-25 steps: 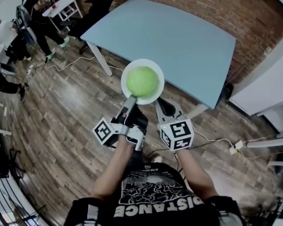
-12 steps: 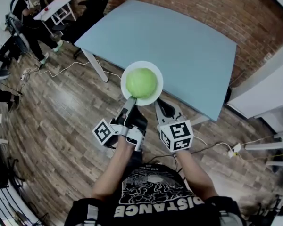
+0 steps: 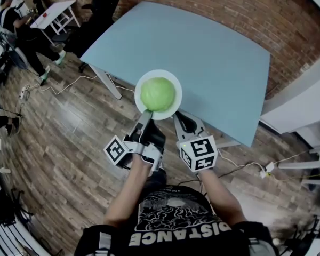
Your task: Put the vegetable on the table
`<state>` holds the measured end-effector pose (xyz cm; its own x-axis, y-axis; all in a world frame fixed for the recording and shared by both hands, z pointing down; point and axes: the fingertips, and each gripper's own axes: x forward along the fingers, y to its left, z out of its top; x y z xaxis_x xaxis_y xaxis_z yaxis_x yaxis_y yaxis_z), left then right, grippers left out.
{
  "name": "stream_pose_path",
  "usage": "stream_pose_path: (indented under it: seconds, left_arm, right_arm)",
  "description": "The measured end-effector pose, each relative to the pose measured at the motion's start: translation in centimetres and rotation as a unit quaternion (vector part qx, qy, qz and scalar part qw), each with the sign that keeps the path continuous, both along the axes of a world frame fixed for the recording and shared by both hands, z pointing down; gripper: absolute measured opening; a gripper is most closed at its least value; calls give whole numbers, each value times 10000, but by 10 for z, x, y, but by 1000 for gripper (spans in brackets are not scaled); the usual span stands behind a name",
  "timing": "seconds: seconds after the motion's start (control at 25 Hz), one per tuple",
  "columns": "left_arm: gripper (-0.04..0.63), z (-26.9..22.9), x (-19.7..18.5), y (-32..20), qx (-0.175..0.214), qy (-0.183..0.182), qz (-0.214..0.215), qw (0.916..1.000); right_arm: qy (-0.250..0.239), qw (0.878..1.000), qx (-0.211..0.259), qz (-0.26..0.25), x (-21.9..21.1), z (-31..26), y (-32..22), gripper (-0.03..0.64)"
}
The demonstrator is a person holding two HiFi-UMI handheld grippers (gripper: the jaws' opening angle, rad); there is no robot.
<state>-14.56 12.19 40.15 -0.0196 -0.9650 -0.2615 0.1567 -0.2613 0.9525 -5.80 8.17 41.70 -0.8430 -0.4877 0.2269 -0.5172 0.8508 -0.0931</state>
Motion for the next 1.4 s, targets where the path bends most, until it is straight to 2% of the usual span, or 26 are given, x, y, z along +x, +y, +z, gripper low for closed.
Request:
stream_pose_path:
  seconds: [0.64,0.84,1.4]
  left_arm:
    - [11,1,-76,-43,-60,17,498,9987]
    - [11,3,-80,-48,-73,116,610,9980]
    - [11,6,-84,-67,-19,47,799,9968]
  right_arm:
    - [131,9989,-98,443,-74,2,-33,9]
    - [172,9979,-114,613,-75,3,-39,9]
    - [71,9968,-20,792,-79,4,-56,9]
